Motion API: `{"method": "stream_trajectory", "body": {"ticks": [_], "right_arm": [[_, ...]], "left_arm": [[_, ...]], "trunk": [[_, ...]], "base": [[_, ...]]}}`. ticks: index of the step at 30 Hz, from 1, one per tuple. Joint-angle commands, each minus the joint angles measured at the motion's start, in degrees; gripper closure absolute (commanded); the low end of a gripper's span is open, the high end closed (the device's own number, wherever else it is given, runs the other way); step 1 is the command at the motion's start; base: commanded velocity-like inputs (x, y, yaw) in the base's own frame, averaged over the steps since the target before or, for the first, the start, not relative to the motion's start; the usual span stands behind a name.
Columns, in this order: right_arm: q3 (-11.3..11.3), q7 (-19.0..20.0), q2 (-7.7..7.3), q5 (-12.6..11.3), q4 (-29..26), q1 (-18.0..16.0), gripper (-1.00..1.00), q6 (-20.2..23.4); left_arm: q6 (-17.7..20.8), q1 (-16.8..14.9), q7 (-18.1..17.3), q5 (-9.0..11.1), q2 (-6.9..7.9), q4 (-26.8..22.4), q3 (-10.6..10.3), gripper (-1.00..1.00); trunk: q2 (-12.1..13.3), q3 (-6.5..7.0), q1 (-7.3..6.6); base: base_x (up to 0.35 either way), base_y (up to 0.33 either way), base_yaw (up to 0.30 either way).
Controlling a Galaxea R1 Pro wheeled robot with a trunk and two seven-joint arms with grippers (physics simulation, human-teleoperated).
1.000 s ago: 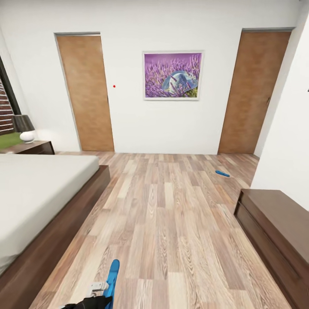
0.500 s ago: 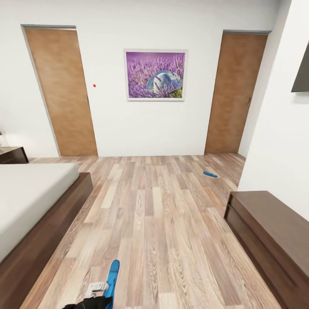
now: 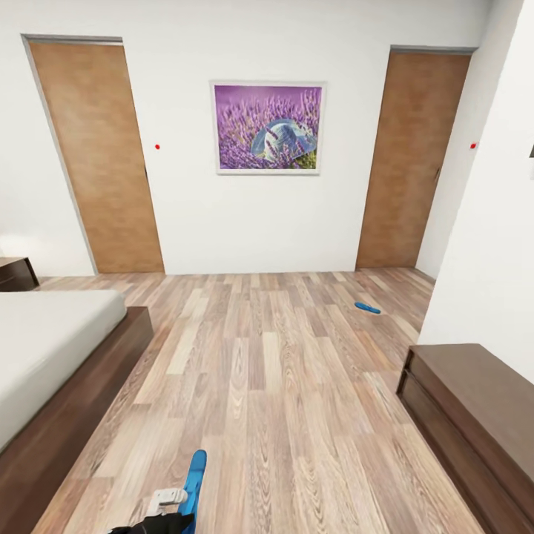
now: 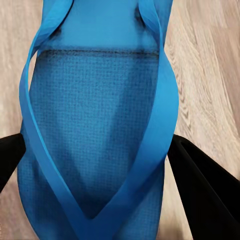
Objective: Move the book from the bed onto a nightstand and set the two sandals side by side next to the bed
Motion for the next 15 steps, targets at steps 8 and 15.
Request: {"method": "stream_trajectory", "body": {"ticks": [8, 15], "right_arm": [[-0.1, 0.2, 0.00, -0.5, 0.0, 0.0, -1.00, 0.5], [-0.1, 0.3, 0.00, -0.5, 0.0, 0.0, -1.00, 0.5]], "left_arm": [[-0.2, 0.0, -0.2, 0.3, 0.01, 0.1, 0.0, 1.00], [-0.2, 0.0, -0.2, 0.3, -0.06, 0.1, 0.0, 1.00]], "trunk": [[0.0, -0.06, 0.02], [0.0, -0.06, 0.02]], "base": [[0.326, 0.000, 0.000], [0.326, 0.000, 0.000]]}}
